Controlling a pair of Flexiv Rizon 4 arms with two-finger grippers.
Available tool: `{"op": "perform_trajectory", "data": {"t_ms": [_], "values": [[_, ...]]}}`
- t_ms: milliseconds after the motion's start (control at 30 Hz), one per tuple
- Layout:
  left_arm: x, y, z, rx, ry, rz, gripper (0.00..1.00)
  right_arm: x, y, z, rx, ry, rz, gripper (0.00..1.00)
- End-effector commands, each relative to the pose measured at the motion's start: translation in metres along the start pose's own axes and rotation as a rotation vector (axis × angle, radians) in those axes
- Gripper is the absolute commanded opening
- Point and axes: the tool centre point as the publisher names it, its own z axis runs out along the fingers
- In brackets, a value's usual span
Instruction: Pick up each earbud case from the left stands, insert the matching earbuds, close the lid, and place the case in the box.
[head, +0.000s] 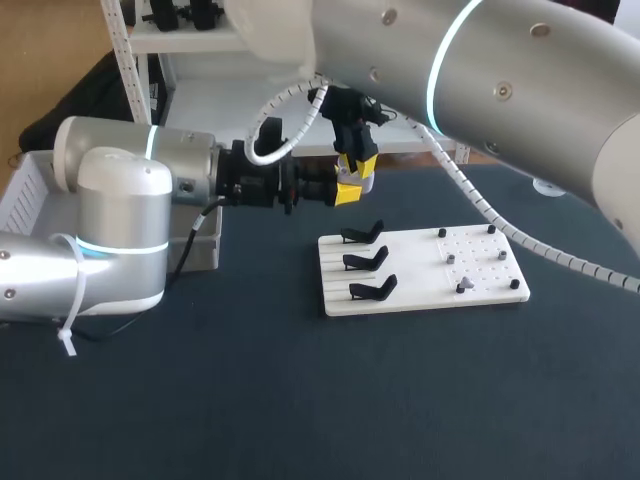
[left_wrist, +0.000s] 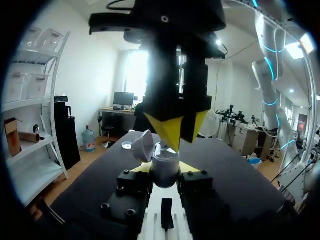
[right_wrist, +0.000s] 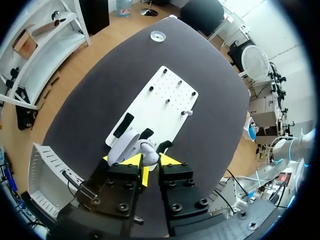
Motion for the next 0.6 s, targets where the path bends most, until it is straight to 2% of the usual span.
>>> {"op": "perform_trajectory", "data": {"t_ms": [33, 67, 100, 600], "values": [[-0.0007, -0.0003, -0.0006, -0.005, -0.004, 0.001, 0.00, -0.0009, 0.0044, 0.0013, 0.014, 0.006, 0.001, 0.17], [-0.0007, -0.0003, -0.0006, -0.005, -0.004, 0.001, 0.00, -0.0009, 0.0044, 0.0014, 0.014, 0.006, 0.001, 0.27], [-0.0007, -0.0003, -0.0006, -0.005, -0.004, 0.001, 0.00, -0.0010, 0.0044, 0.0015, 0.014, 0.006, -0.001, 0.30], [-0.0007, -0.0003, -0.0006, -0.005, -0.004, 0.001, 0.00, 0.0017, 0.0001, -0.0022, 0.014, -0.004, -0.005, 0.31]]}}
